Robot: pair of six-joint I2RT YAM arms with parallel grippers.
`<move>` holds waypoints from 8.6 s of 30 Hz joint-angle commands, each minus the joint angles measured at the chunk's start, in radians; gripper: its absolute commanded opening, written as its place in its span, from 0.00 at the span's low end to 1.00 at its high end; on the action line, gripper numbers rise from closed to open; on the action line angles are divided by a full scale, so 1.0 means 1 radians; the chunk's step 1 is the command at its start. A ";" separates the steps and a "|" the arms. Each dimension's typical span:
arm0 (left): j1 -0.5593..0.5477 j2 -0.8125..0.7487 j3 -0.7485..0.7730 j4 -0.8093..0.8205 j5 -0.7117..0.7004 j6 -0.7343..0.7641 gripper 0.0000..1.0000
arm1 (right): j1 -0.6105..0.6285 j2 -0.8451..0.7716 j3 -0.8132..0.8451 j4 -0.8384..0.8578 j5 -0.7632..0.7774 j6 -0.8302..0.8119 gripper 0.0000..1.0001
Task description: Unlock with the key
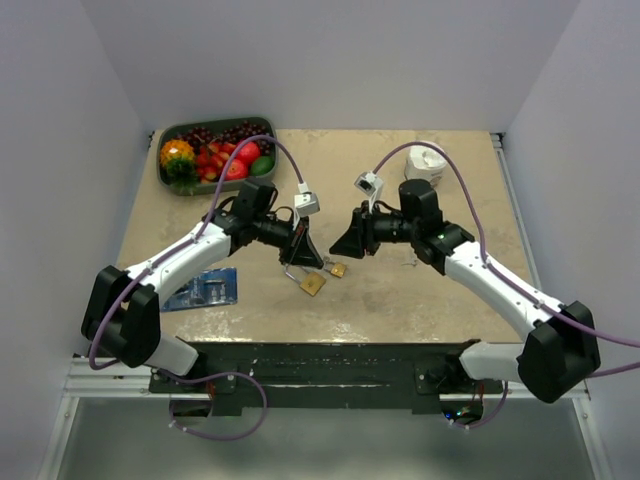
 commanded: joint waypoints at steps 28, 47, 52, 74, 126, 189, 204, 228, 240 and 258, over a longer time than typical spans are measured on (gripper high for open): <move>-0.014 0.001 0.044 -0.008 0.039 0.036 0.00 | 0.064 0.091 -0.009 0.026 -0.086 -0.039 0.03; 0.076 -0.174 -0.089 0.396 0.056 -0.251 0.87 | 0.060 -0.152 -0.181 0.308 0.229 0.200 0.00; 0.101 -0.270 -0.268 0.883 -0.056 -0.617 0.87 | 0.060 -0.197 -0.227 0.467 0.241 0.275 0.00; 0.038 -0.129 -0.536 1.849 -0.259 -1.277 0.58 | 0.062 -0.223 -0.250 0.628 0.230 0.370 0.00; 0.002 -0.174 -0.484 1.609 -0.300 -1.106 0.18 | 0.062 -0.174 -0.230 0.589 0.186 0.355 0.00; -0.021 -0.194 -0.091 0.139 0.089 -0.090 0.00 | 0.143 -0.028 -0.105 0.168 -0.161 0.033 0.27; -0.019 -0.194 -0.097 0.153 0.074 -0.093 0.00 | 0.163 -0.007 -0.094 0.162 -0.120 0.030 0.29; -0.021 -0.194 -0.083 0.061 0.053 -0.015 0.00 | 0.163 -0.067 -0.082 0.021 0.023 -0.054 0.39; -0.021 -0.197 -0.085 0.043 0.091 0.004 0.00 | 0.163 -0.052 -0.062 0.046 -0.051 -0.061 0.48; -0.021 -0.194 -0.085 0.049 0.103 0.004 0.00 | 0.163 -0.002 -0.077 0.095 -0.106 -0.039 0.15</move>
